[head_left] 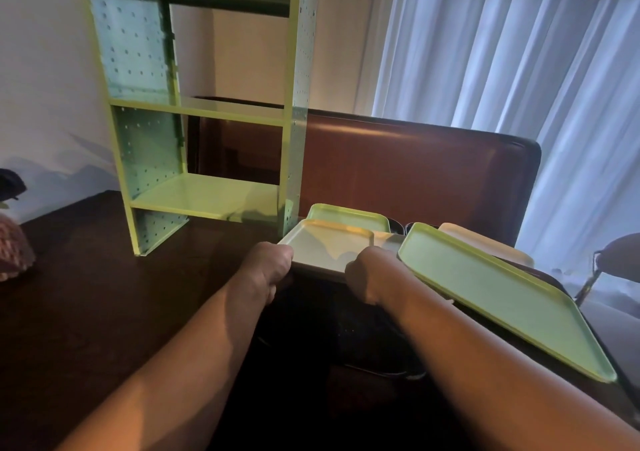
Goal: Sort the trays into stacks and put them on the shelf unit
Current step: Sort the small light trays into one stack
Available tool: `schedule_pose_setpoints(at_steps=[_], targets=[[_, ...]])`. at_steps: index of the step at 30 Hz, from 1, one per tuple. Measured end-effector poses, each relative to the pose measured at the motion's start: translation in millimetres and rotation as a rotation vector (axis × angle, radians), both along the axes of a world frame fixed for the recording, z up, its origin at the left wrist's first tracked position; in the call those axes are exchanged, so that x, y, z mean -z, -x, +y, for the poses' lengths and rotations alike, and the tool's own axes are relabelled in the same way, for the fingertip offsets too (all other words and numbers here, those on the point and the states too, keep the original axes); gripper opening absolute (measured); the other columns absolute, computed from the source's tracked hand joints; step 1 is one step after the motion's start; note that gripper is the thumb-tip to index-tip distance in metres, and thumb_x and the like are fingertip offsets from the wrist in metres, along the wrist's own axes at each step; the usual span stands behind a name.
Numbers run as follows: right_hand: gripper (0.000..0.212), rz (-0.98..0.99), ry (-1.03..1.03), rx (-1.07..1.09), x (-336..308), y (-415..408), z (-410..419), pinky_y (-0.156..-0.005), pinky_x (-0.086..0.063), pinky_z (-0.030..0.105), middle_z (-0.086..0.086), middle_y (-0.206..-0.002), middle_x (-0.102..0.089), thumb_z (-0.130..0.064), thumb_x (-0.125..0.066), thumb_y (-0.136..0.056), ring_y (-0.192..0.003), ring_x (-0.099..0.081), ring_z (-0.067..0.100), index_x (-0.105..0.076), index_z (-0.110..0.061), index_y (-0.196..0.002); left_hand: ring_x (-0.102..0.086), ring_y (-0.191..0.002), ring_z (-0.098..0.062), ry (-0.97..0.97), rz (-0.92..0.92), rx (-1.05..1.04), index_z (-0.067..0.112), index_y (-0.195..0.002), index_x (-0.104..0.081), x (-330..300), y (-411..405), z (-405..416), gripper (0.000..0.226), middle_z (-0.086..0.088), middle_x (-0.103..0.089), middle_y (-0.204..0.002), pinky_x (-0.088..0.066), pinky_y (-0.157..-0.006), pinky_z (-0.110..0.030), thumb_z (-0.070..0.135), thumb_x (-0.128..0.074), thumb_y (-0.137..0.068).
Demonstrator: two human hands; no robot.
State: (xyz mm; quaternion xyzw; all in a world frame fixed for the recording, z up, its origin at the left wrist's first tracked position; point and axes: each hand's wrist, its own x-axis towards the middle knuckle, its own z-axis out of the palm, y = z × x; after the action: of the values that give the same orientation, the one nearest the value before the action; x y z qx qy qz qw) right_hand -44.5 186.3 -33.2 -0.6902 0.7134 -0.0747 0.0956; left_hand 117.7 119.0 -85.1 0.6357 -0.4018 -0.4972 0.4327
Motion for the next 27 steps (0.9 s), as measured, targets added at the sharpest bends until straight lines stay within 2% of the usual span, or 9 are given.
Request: schedule_pose_setpoints(at_steps=[3,5,7,16,19,21,24,25,27], targets=[[0.023,-0.06,0.04,0.019,10,2,-2,-0.051,-0.035,0.022,0.014,-0.112,-0.068,-0.019,-0.056,-0.095,-0.103,-0.066,0.031,-0.068,-0.01,-0.112,-0.063,-0.105,-0.034,-0.02,0.041,0.002,0.001,-0.125,-0.06,-6,2,8,0.036,-0.02,-0.063,-0.113,-0.055,-0.057,-0.034,0.009,-0.048,-0.092],[0.024,-0.105,0.068,0.042,9,1,-2,-0.061,-0.043,0.028,0.015,-0.115,-0.068,-0.02,-0.056,-0.095,-0.108,-0.066,0.032,-0.068,-0.007,-0.112,-0.062,-0.107,-0.035,-0.024,0.067,-0.002,0.001,-0.125,-0.059,-8,4,11,0.034,-0.021,-0.061,-0.117,-0.053,-0.052,-0.033,0.007,-0.046,-0.094],[0.025,-0.115,0.076,0.069,8,2,-1,-0.069,-0.043,0.031,0.015,-0.114,-0.069,-0.021,-0.054,-0.096,-0.107,-0.066,0.032,-0.068,-0.007,-0.111,-0.062,-0.108,-0.037,-0.02,0.124,-0.015,0.001,-0.125,-0.057,-10,4,13,0.033,-0.022,-0.06,-0.119,-0.056,-0.05,-0.035,0.003,-0.044,-0.094],[0.031,-0.321,0.153,0.155,2,9,23,-0.072,-0.048,0.035,0.016,-0.11,-0.065,-0.031,-0.051,-0.092,-0.101,-0.064,0.034,-0.06,-0.008,-0.11,-0.061,-0.112,-0.043,0.043,0.521,-0.056,-0.003,-0.13,-0.054,-14,0,41,0.039,-0.028,-0.059,-0.123,-0.061,-0.055,-0.041,-0.002,-0.05,-0.091],[0.039,-0.496,0.186,0.2,-4,22,29,-0.066,-0.047,0.032,0.015,-0.106,-0.064,-0.034,-0.055,-0.087,-0.092,-0.063,0.029,-0.056,-0.007,-0.116,-0.061,-0.107,-0.039,0.088,0.612,-0.04,-0.007,-0.122,-0.056,-18,3,58,0.033,-0.025,-0.061,-0.11,-0.061,-0.051,-0.038,-0.007,-0.049,-0.09],[0.04,-0.633,0.183,0.244,-8,34,31,-0.064,-0.046,0.031,0.014,-0.101,-0.067,-0.032,-0.058,-0.086,-0.089,-0.064,0.027,-0.061,-0.004,-0.115,-0.062,-0.097,-0.036,0.123,0.657,-0.017,-0.008,-0.119,-0.055,-24,8,69,0.03,-0.024,-0.06,-0.102,-0.062,-0.052,-0.037,-0.009,-0.048,-0.091],[0.034,-0.888,0.136,0.324,-10,52,40,-0.073,-0.059,0.046,0.016,-0.082,-0.07,-0.033,-0.065,-0.074,-0.073,-0.068,0.031,-0.07,-0.003,-0.09,-0.064,-0.089,-0.031,0.187,0.653,0.016,-0.006,-0.118,-0.055,-29,20,85,0.029,-0.023,-0.061,-0.101,-0.06,-0.051,-0.032,-0.01,-0.051,-0.09],[0.029,-0.951,0.126,0.333,-9,57,43,-0.067,-0.058,0.046,0.017,-0.071,-0.066,-0.031,-0.065,-0.073,-0.06,-0.064,0.031,-0.069,-0.003,-0.081,-0.064,-0.088,-0.029,0.217,0.62,0.025,-0.004,-0.119,-0.055,-29,26,88,0.03,-0.021,-0.062,-0.1,-0.059,-0.051,-0.031,-0.009,-0.053,-0.09],[0.024,-0.974,0.122,0.324,-4,69,51,-0.055,-0.044,0.038,0.014,-0.059,-0.056,-0.027,-0.06,-0.079,-0.045,-0.05,0.024,-0.068,-0.005,-0.076,-0.066,-0.093,-0.03,0.276,0.57,0.035,-0.001,-0.125,-0.054,-27,40,93,0.038,-0.02,-0.064,-0.106,-0.059,-0.058,-0.033,-0.007,-0.058,-0.088]])
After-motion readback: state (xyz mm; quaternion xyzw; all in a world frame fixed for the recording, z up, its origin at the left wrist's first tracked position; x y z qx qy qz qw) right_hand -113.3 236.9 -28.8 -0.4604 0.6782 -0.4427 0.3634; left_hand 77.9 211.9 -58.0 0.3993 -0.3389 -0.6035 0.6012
